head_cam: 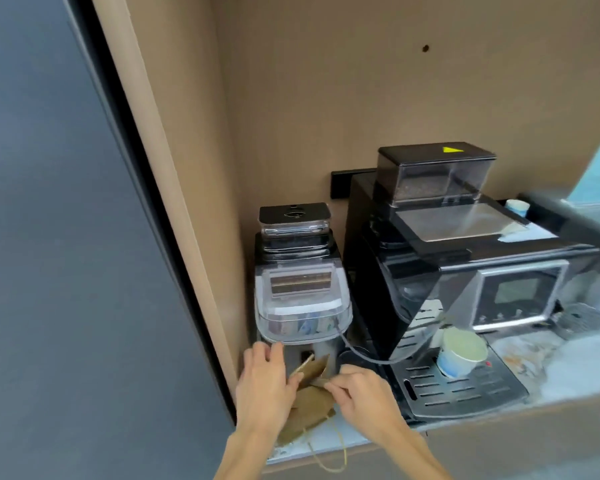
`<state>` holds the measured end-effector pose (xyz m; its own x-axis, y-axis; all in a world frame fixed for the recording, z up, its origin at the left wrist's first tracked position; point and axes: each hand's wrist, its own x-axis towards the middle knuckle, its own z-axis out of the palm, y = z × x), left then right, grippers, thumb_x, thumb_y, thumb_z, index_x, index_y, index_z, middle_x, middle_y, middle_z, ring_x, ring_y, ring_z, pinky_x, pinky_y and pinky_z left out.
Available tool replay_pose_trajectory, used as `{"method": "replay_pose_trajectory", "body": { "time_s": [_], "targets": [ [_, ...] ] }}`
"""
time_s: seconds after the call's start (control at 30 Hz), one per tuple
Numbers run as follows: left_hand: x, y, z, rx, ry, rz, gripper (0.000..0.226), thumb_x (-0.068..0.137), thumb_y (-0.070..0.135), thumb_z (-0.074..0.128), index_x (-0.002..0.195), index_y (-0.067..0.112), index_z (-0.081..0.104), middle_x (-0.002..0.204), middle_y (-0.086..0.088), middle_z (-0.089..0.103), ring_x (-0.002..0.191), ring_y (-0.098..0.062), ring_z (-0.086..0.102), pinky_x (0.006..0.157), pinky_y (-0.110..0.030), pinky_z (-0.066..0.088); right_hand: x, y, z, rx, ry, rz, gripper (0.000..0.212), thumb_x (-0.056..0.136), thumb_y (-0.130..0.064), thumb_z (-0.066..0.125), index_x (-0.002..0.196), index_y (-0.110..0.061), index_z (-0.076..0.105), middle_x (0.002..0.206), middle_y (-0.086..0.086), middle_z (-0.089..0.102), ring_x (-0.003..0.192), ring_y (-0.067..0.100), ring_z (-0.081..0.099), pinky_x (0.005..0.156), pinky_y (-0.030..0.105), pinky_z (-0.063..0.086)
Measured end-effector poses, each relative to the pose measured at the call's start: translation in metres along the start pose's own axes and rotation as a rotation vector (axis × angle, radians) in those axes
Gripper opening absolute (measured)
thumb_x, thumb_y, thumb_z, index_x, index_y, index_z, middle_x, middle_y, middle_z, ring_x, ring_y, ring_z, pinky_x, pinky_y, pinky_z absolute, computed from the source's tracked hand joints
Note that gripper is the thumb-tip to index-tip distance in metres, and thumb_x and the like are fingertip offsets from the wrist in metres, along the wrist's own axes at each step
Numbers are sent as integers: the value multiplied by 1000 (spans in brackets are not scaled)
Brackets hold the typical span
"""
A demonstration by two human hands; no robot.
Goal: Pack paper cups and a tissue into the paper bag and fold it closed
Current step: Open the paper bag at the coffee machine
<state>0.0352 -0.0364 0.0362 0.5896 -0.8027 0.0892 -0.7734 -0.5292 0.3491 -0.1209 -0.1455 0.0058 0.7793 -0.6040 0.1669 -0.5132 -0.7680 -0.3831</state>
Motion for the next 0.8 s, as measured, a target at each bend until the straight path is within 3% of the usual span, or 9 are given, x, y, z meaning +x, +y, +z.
{"method": "replay_pose_trajectory", "body": {
  "time_s": [0.07,0.13,0.27,0.37,0.43,0.5,0.6,0.73,0.8],
  "targets": [
    [3,8,4,-63,-138,49,46,90,47,63,131,31,50,126,4,51,121,-18,46,89,-33,51,-19,3,-11,34,5,-9,41,97,-45,43,70,-21,61,71,-10,40,64,9,43,56,30,36],
    [1,17,9,-211,-372,20,20,93,40,62,107,26,63,115,-2,64,110,-21,60,87,-35,52,-39,7,-23,70,39,36,39,97,-43,45,67,-21,58,69,-11,38,63,9,45,57,33,42],
    [-22,36,20,-283,-497,-58,37,96,39,59,66,20,47,82,-4,58,84,-27,61,74,-35,48,-79,6,-51,-5,94,155,19,92,-36,60,79,-27,68,70,-15,44,75,8,53,64,30,48],
    [-50,62,29,-140,-425,36,32,96,39,53,74,17,58,93,-8,65,99,-32,64,76,-36,49,-111,-16,-67,-19,269,103,9,80,-16,73,77,-24,68,68,-13,55,73,7,51,59,24,48],
    [-66,84,33,-105,-425,112,20,91,30,47,83,21,63,100,-7,67,101,-32,63,73,-36,46,-131,-30,-68,-17,239,-15,12,91,-20,61,87,-20,72,80,-5,69,77,12,61,63,23,53],
    [-76,105,37,-138,-442,163,17,87,26,45,79,22,59,94,-4,64,98,-31,63,74,-37,49,-147,-32,-68,-17,178,73,33,99,-26,42,102,-15,72,98,4,72,89,21,69,74,27,57],
    [-89,135,46,-193,-445,194,29,94,39,53,71,21,52,89,-2,64,97,-29,63,77,-36,51,-166,-7,-80,-27,-43,360,32,95,-23,40,115,-13,63,119,11,65,110,27,62,88,32,49],
    [-119,182,66,-150,-414,305,25,97,37,52,86,18,64,100,-7,67,100,-27,63,69,-32,43,-195,33,-101,-121,-311,273,37,97,-16,43,131,-7,56,135,11,54,125,29,51,96,38,48],
    [-132,208,73,-146,-404,318,26,97,37,52,91,15,65,104,-8,67,104,-28,62,72,-33,44,-215,56,-106,-244,-250,207,34,97,-20,48,128,-10,60,130,9,59,122,26,54,95,36,49]
  ]
}}
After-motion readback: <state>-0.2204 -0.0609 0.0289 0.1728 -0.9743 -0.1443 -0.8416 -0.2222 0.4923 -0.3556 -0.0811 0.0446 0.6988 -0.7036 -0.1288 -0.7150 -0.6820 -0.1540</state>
